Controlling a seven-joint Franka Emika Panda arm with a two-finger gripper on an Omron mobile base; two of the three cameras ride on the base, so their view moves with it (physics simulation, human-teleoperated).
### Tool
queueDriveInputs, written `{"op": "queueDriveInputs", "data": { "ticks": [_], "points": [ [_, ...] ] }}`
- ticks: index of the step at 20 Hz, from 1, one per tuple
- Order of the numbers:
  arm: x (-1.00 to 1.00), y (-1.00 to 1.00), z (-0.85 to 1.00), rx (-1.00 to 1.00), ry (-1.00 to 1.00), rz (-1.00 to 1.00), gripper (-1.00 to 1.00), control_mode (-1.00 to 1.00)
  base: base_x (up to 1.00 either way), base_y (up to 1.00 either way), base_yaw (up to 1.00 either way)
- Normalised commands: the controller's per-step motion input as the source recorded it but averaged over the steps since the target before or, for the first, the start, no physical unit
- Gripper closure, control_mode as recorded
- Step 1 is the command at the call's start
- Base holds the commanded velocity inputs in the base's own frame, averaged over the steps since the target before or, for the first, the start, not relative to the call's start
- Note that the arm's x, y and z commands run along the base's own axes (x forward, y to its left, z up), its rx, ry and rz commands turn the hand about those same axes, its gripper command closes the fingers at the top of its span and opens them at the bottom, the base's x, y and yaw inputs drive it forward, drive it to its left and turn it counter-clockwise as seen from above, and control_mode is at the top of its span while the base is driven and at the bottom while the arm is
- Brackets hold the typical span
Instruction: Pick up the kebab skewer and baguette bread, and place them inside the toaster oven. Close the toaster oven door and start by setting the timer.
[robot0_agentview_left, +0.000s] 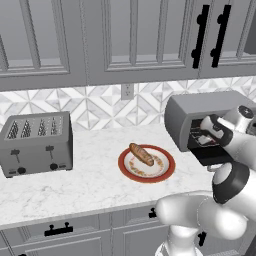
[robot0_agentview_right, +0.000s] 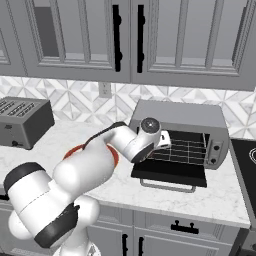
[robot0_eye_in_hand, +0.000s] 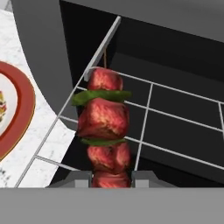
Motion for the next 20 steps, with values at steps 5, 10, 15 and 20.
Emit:
{"op": "queueDriveInputs", "data": {
  "ticks": [5,10,15,20],
  "points": [
    [0.09,-0.09,-0.06,0.02,0.03,0.00,1.00,-1.00,0.00,0.00,0.00],
    [0.00,-0.16,-0.18,0.02,0.03,0.00,1.00,-1.00,0.00,0.00,0.00],
    [-0.01,0.00,-0.19,0.02,0.00,0.00,-1.00,-1.00,0.00,0.00,0.00],
    [-0.26,0.00,-0.06,0.00,0.00,0.00,-1.00,-1.00,0.00,0.00,0.00]
  ]
}}
